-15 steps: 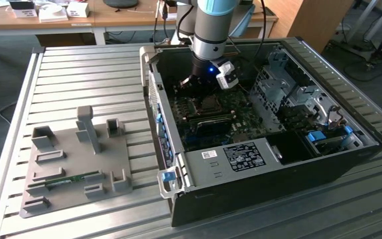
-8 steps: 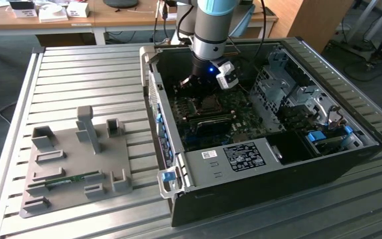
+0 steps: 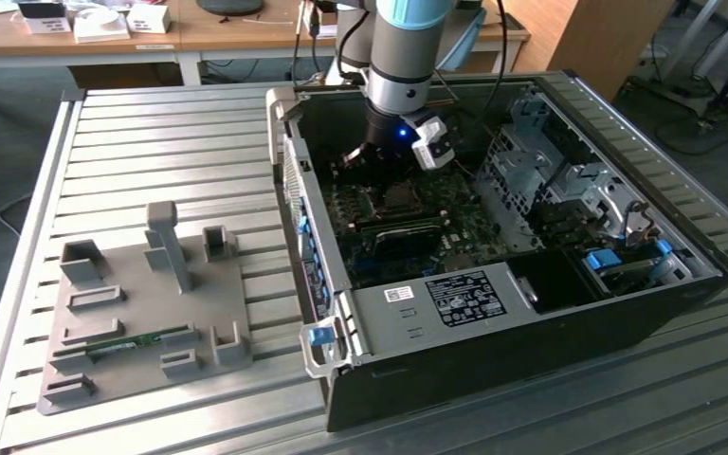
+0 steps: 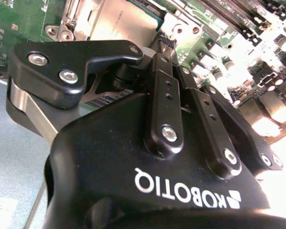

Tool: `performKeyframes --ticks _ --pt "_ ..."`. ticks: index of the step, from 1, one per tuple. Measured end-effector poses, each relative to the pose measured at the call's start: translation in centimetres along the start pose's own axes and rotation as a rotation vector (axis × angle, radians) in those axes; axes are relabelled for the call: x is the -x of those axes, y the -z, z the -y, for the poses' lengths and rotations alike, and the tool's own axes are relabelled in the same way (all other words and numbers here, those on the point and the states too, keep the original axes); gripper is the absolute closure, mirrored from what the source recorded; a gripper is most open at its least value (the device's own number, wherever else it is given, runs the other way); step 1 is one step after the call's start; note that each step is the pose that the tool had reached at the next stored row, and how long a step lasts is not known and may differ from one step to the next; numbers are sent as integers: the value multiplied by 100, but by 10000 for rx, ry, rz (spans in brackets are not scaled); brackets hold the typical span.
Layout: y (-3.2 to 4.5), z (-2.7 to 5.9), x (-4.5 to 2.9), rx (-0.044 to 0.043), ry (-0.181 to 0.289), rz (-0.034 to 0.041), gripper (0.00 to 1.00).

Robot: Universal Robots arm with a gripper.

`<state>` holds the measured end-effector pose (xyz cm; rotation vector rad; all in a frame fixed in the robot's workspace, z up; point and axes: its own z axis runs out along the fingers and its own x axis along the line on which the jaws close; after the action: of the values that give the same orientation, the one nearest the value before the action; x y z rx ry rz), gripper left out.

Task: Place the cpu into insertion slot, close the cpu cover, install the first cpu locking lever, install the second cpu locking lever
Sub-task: 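Close the cpu cover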

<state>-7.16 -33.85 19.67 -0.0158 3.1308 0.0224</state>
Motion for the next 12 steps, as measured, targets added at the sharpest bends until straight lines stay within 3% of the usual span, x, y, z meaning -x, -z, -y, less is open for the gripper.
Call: performKeyframes --ticks 12 --pt "0 -16 -1 -2 0 -1 89"
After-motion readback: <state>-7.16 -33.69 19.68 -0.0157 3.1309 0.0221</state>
